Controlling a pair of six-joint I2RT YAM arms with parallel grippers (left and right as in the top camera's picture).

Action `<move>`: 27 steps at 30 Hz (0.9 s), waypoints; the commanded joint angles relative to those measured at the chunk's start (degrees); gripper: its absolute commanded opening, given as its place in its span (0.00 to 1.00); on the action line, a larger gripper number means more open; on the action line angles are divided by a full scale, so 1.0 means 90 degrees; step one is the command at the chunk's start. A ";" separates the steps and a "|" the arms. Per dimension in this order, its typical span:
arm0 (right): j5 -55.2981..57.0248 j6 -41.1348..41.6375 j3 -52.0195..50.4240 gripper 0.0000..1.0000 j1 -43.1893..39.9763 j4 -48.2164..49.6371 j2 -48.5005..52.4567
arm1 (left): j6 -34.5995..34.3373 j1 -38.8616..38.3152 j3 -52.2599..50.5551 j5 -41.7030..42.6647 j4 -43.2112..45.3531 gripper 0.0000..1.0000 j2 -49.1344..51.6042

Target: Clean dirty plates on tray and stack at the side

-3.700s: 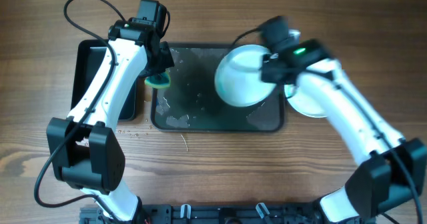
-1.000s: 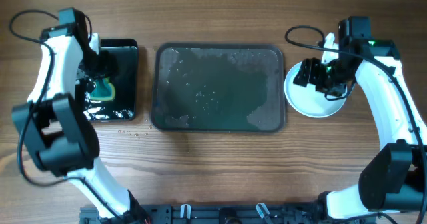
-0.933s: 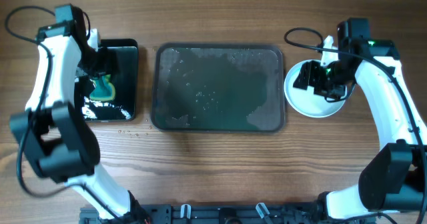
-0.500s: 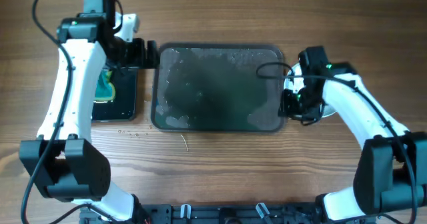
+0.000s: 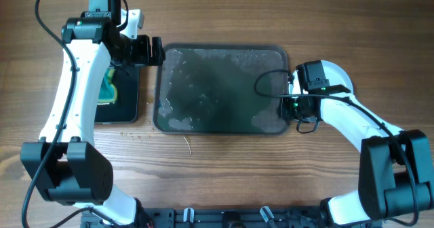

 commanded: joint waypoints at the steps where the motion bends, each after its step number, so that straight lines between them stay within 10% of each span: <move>1: 0.0109 -0.0160 -0.0216 0.43 0.0022 0.0304 -0.0066 | -0.0083 0.0000 0.0041 -0.0015 0.0024 1.00 0.0015; 27: -0.0539 -0.0469 -0.0262 0.43 0.0372 0.1341 0.0017 | -0.0083 0.0000 0.0041 -0.0015 0.0024 1.00 0.0015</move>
